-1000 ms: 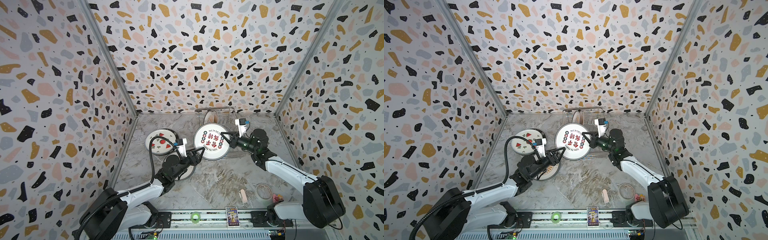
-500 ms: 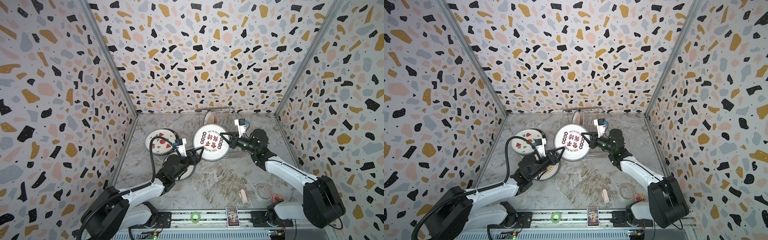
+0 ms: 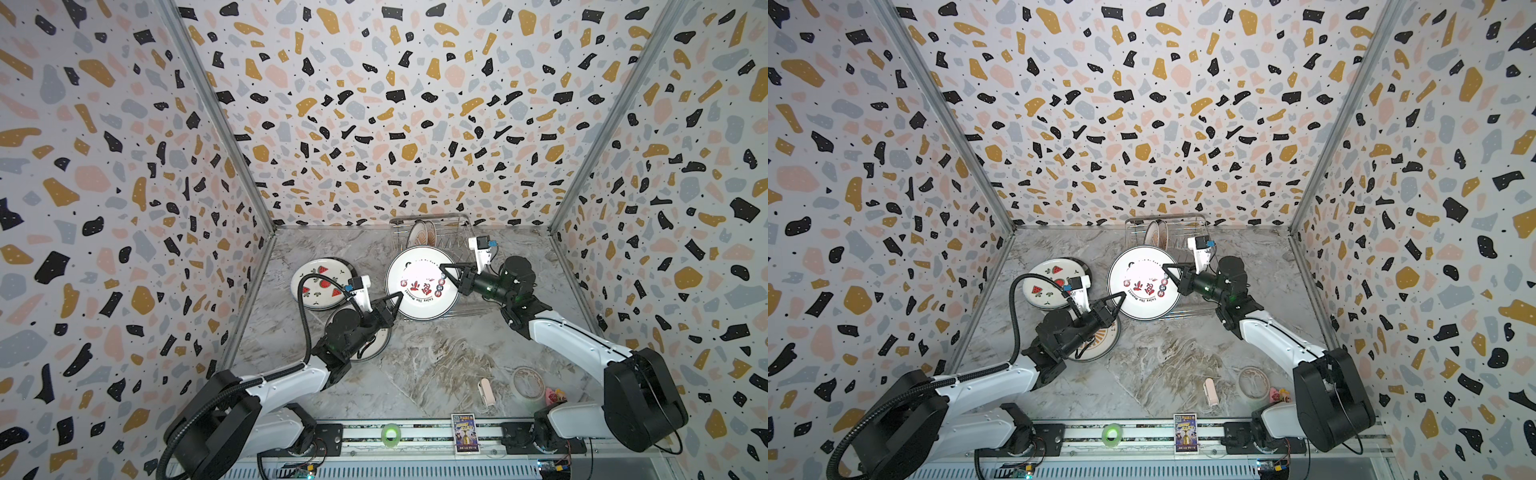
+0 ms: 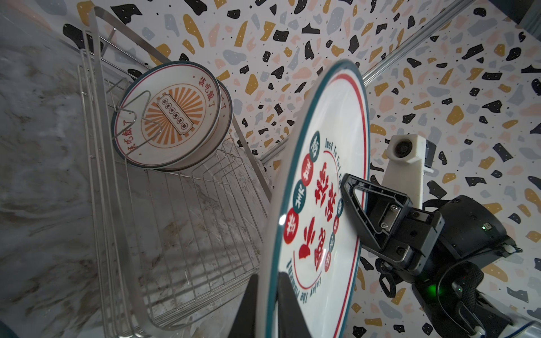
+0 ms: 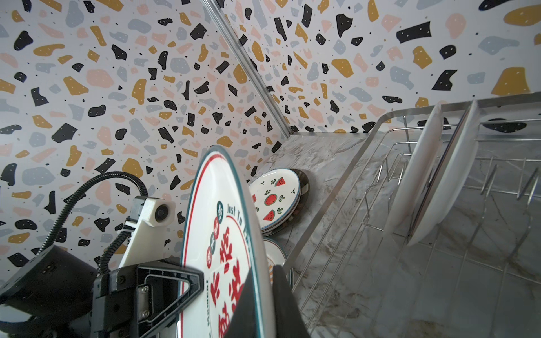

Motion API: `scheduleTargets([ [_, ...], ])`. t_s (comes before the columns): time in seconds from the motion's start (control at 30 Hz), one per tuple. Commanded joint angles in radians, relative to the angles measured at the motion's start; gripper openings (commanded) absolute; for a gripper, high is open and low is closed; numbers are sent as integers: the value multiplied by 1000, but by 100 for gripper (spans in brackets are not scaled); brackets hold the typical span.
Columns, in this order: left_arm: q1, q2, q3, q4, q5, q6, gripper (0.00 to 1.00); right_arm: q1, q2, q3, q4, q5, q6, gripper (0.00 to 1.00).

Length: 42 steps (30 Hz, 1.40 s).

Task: Unload the plates from the dish rack
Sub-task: Place the plate among the plates.

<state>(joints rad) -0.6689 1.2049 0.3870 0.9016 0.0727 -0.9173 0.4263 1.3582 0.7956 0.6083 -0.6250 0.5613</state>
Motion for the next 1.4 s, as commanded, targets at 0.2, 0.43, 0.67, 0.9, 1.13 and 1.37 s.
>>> scheduleTargets([
  [0.2, 13, -57, -41, 62, -27, -27, 0, 51, -11, 56, -4, -25, -50, 54],
  [0.43, 75, -91, -74, 69, 4, -70, 0, 90, -18, 92, -106, 43, -120, 99],
  [0.67, 196, -204, -142, 34, 62, -76, 0, 182, -19, 129, -192, 198, -233, 99],
  [0.9, 311, -360, -194, -60, 124, -96, 0, 262, -9, 151, -210, 260, -350, 99],
  [1.13, 390, -473, -243, -151, 143, -130, 0, 379, 14, 187, -219, 419, -459, 99],
  [1.37, 411, -509, -234, -354, 150, -143, 0, 389, 106, 307, -331, 471, -446, 99],
])
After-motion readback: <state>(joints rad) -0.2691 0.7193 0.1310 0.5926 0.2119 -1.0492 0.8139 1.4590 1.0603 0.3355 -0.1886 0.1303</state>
